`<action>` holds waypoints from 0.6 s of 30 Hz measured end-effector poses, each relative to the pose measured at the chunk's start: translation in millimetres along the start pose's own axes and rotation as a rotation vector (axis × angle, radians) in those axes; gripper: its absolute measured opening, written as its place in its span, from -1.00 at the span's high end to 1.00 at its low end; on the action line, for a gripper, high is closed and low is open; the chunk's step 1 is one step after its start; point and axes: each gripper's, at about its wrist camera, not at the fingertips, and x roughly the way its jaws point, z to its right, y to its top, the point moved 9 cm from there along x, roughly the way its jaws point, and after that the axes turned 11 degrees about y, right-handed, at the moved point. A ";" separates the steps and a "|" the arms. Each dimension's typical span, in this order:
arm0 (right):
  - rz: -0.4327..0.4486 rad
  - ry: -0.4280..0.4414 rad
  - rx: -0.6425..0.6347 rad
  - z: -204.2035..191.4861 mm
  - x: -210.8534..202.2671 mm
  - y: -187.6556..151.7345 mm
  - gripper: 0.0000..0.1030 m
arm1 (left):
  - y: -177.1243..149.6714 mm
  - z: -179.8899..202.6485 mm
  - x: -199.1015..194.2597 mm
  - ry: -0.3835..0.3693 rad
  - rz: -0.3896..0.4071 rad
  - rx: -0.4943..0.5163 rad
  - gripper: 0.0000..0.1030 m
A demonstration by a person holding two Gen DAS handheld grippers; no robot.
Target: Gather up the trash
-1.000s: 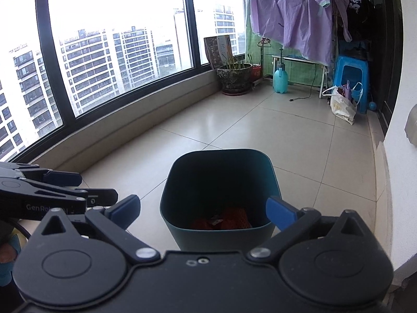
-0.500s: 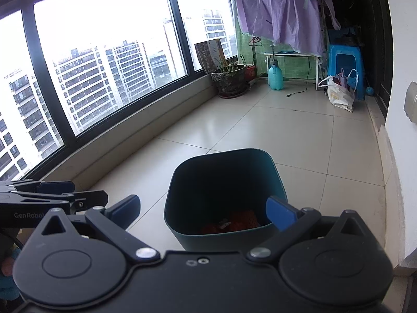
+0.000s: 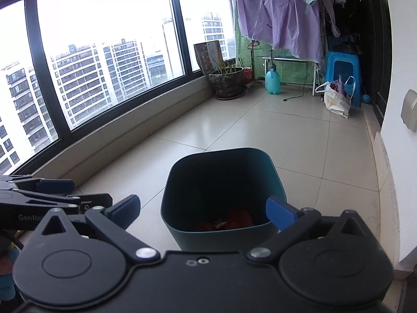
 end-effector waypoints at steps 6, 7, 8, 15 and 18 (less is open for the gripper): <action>0.004 -0.028 -0.009 2.2 2.4 -0.7 -1.00 | 0.4 1.9 -1.7 -0.019 0.004 -0.010 -0.62; 0.002 -0.030 -0.010 2.6 2.9 -1.2 -1.00 | -1.0 2.5 -2.7 -0.023 0.008 -0.011 -0.62; -0.004 -0.030 -0.009 3.3 4.2 -1.8 -1.00 | -1.4 0.4 -3.0 -0.024 0.011 -0.012 -0.62; -0.020 -0.026 -0.013 1.5 5.9 -5.3 -1.00 | -1.3 0.2 -3.4 -0.024 0.020 -0.003 -0.62; -0.024 -0.026 -0.009 2.4 6.2 -4.6 -1.00 | -3.0 0.2 -2.0 -0.018 0.011 -0.004 -0.62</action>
